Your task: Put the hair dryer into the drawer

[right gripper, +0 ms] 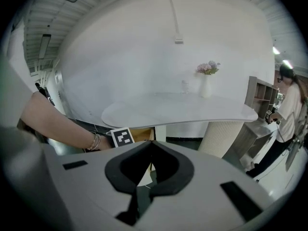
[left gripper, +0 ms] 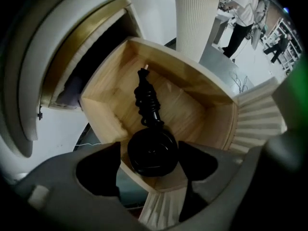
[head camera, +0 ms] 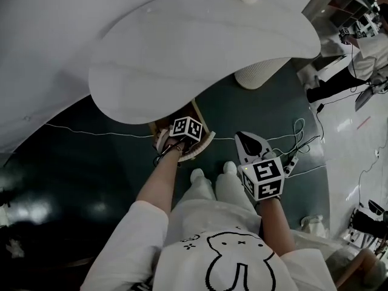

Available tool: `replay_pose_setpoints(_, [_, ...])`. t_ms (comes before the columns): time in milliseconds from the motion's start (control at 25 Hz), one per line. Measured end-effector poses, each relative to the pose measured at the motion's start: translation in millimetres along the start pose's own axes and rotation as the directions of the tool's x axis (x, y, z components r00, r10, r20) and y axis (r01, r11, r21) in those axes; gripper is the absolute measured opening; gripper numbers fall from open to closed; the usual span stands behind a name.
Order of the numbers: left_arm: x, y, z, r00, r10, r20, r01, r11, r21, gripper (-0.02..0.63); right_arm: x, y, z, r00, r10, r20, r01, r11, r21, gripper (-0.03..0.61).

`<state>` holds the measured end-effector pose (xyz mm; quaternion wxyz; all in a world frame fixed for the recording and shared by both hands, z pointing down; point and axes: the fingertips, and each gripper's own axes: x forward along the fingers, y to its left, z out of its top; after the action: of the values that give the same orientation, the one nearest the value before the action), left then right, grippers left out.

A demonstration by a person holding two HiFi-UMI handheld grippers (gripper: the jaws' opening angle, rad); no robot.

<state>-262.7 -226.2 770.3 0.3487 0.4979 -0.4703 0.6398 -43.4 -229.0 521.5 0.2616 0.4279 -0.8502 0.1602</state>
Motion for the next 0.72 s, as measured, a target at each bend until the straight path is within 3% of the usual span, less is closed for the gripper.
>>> replay_pose_setpoints(560, [-69.6,8.9,-2.7,0.996,0.026,0.085,-0.01,0.984,-0.176,0.362,-19.5,-33.4,70.6,0.99,0.098,0.104,-0.088,0.992,-0.09,0.002])
replay_pose_setpoints(720, [-91.0,19.6,-3.3,0.987,0.069,0.142,-0.037,0.976,-0.216,0.362,-21.8,-35.3,88.4,0.984,0.114,0.139,-0.1,0.99,-0.099,0.002])
